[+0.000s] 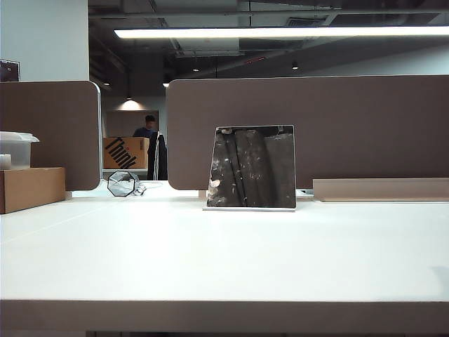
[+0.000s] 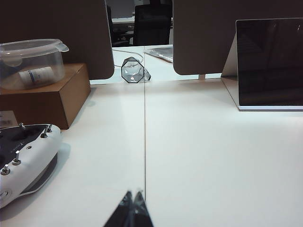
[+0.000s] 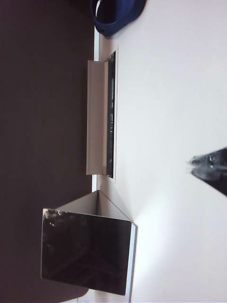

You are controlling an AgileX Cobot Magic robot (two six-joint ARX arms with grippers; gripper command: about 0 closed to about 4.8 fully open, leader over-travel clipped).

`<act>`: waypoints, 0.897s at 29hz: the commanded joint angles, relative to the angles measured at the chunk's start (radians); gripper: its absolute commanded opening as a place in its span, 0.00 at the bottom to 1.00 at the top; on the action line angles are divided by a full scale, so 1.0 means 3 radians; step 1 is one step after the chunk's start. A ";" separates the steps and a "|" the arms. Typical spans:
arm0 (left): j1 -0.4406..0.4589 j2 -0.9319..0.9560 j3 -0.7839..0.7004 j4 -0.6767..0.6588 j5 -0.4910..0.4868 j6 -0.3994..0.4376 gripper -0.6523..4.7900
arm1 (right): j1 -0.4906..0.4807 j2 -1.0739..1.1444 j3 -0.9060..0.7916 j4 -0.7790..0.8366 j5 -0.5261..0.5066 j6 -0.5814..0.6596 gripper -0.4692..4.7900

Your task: Push the center of the mirror on the table forward to move it for a short distance.

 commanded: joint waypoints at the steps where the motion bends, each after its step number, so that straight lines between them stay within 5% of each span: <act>1: -0.0001 0.0003 -0.0003 0.0032 0.0011 0.0001 0.11 | 0.0004 0.0001 -0.0014 0.0060 0.0017 -0.0041 0.08; 26: -0.0001 0.0003 -0.0003 0.0032 0.0011 0.0001 0.11 | 0.0067 0.0001 -0.0014 0.0047 0.0168 0.0141 0.08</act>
